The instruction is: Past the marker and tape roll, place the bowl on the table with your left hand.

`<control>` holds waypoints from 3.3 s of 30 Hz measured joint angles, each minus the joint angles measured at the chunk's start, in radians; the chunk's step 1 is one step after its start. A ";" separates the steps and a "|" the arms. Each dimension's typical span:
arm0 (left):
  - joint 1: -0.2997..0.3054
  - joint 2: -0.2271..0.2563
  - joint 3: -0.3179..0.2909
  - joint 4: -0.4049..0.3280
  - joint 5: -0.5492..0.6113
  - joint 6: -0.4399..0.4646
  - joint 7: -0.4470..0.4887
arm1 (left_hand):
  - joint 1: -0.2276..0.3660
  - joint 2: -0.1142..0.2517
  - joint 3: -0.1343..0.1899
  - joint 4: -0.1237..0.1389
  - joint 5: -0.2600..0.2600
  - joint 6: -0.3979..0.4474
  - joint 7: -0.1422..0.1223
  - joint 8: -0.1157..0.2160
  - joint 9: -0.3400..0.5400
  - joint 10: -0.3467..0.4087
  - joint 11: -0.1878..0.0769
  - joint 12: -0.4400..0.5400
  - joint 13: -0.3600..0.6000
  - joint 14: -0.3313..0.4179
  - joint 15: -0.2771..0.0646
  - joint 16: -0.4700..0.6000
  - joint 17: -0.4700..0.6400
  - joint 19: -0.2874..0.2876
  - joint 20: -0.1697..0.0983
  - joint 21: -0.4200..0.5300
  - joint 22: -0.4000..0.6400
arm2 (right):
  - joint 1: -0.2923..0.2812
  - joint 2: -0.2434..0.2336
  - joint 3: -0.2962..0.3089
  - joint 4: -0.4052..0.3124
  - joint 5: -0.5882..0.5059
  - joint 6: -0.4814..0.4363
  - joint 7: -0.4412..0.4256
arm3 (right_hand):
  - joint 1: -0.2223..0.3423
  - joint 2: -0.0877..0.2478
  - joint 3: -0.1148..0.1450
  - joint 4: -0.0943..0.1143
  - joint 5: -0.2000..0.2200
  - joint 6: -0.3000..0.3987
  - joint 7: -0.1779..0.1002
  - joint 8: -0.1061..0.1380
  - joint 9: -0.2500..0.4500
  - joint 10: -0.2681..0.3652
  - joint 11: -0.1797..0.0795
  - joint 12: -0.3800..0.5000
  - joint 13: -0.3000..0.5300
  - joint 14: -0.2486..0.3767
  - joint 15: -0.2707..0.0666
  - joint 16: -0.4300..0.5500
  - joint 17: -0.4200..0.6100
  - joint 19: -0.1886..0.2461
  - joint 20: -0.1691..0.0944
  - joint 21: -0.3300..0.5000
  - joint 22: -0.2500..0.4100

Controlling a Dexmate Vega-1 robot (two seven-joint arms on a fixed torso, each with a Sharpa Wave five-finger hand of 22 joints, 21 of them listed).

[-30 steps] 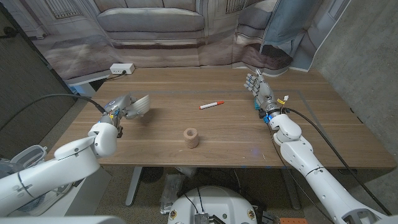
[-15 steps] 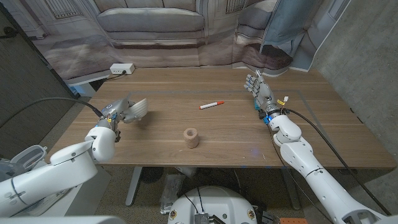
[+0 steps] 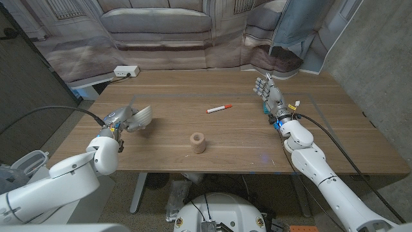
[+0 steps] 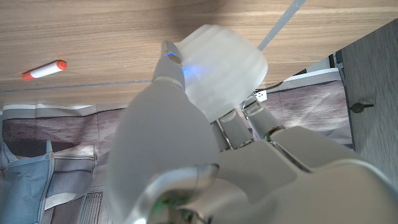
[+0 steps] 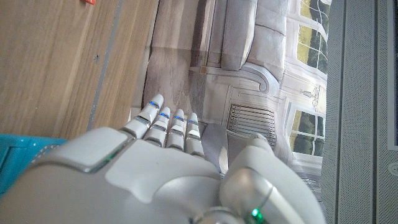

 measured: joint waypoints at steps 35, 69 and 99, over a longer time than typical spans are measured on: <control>0.194 -0.079 -0.131 -0.103 0.088 0.119 0.011 | 0.002 -0.002 0.003 -0.003 -0.001 0.000 0.000 0.000 0.000 0.004 0.004 -0.003 0.006 0.007 -0.004 -0.013 0.002 -0.014 0.004 0.016 -0.005 | -0.014 -0.014 -0.003 -0.025 0.004 -0.011 -0.012 | 0.000 0.000 0.000 0.000 0.000 0.000 0.000 0.000 0.000 0.000 0.000 0.000 0.000 0.000 0.000 0.000 0.000 0.005 -0.005 -0.007 0.000; 0.167 -0.096 -0.063 -0.104 0.116 0.179 -0.027 | 0.003 -0.003 0.005 -0.005 0.001 0.000 0.000 0.001 0.000 0.005 0.002 -0.008 0.006 0.007 -0.004 -0.018 0.029 -0.022 0.004 0.033 -0.004 | -0.035 -0.030 0.000 -0.052 0.006 -0.023 -0.028 | -0.005 0.005 -0.002 -0.002 0.000 0.001 0.001 0.000 0.000 0.000 0.000 0.000 0.000 0.000 0.000 0.000 0.000 0.007 -0.003 -0.015 0.000; 0.039 -0.047 0.060 -0.079 0.033 0.248 -0.027 | 0.002 -0.002 0.010 -0.009 0.002 0.000 0.000 0.038 0.000 0.013 0.002 -0.014 0.006 0.008 -0.003 -0.027 0.029 -0.030 0.002 0.040 -0.009 | -0.020 -0.021 0.000 -0.028 0.005 -0.034 -0.018 | -0.005 0.005 -0.002 -0.002 0.000 0.000 0.000 0.000 0.000 0.000 0.000 0.000 0.000 0.004 0.004 0.000 0.000 0.011 0.000 -0.019 0.005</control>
